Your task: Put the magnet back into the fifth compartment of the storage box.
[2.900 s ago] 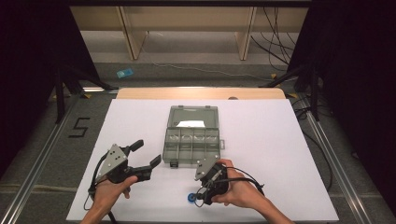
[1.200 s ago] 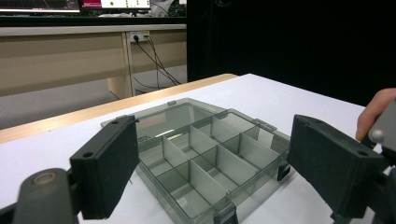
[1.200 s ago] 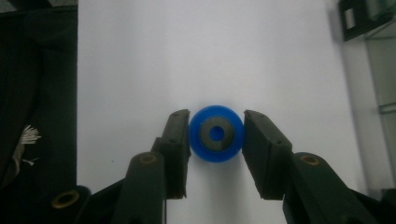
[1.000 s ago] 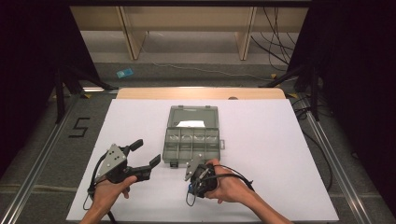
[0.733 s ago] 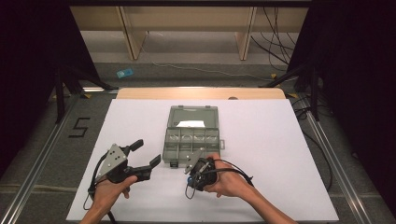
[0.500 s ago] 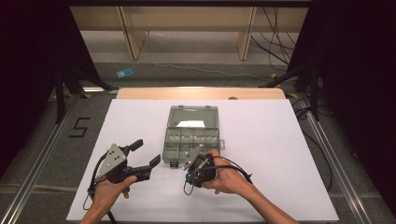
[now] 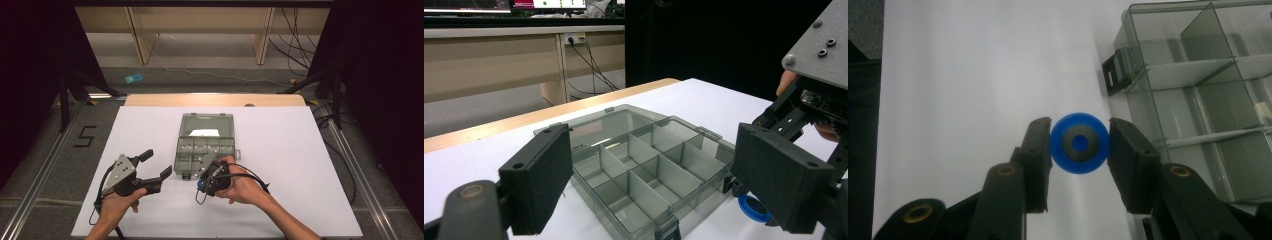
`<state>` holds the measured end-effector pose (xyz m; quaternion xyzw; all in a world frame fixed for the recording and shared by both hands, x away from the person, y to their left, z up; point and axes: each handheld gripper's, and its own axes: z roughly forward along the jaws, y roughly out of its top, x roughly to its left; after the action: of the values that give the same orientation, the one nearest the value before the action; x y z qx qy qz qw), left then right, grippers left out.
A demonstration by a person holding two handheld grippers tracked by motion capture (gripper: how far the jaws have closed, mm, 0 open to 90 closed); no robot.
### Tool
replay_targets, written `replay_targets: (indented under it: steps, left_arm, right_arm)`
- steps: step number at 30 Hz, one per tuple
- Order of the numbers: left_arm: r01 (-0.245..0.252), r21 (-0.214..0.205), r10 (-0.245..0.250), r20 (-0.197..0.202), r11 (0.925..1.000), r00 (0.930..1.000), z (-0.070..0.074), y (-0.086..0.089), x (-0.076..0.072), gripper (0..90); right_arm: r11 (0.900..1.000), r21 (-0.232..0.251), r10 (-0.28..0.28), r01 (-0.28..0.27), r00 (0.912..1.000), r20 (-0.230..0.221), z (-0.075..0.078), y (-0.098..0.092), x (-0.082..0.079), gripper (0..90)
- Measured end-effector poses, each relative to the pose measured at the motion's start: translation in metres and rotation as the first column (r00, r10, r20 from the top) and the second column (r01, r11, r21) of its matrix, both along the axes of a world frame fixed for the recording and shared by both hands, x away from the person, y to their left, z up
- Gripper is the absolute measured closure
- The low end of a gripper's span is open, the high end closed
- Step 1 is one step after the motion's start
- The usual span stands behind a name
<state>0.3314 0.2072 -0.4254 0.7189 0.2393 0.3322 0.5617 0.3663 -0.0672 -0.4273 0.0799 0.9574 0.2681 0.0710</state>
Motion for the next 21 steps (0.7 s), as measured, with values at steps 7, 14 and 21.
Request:
replay_targets:
  steps: [7,14,21]
  left_arm:
    - [0.001,-0.003,-0.001,0.000,1.0000,1.0000,0.000,0.000,0.000,16.0]
    - [0.002,0.002,-0.002,0.000,1.0000,1.0000,0.000,0.000,0.000,16.0]
    - [0.002,0.003,-0.002,0.000,1.0000,1.0000,0.000,0.000,0.000,16.0]
  right_arm:
    - [0.9999,0.016,0.001,-0.001,0.9999,0.016,0.005,0.000,0.004,62.4]
    - [0.9992,0.040,-0.010,0.009,0.9996,0.027,0.007,0.000,0.007,62.4]
    - [0.9982,0.058,-0.018,0.016,0.9992,0.036,0.010,-0.001,0.012,62.4]
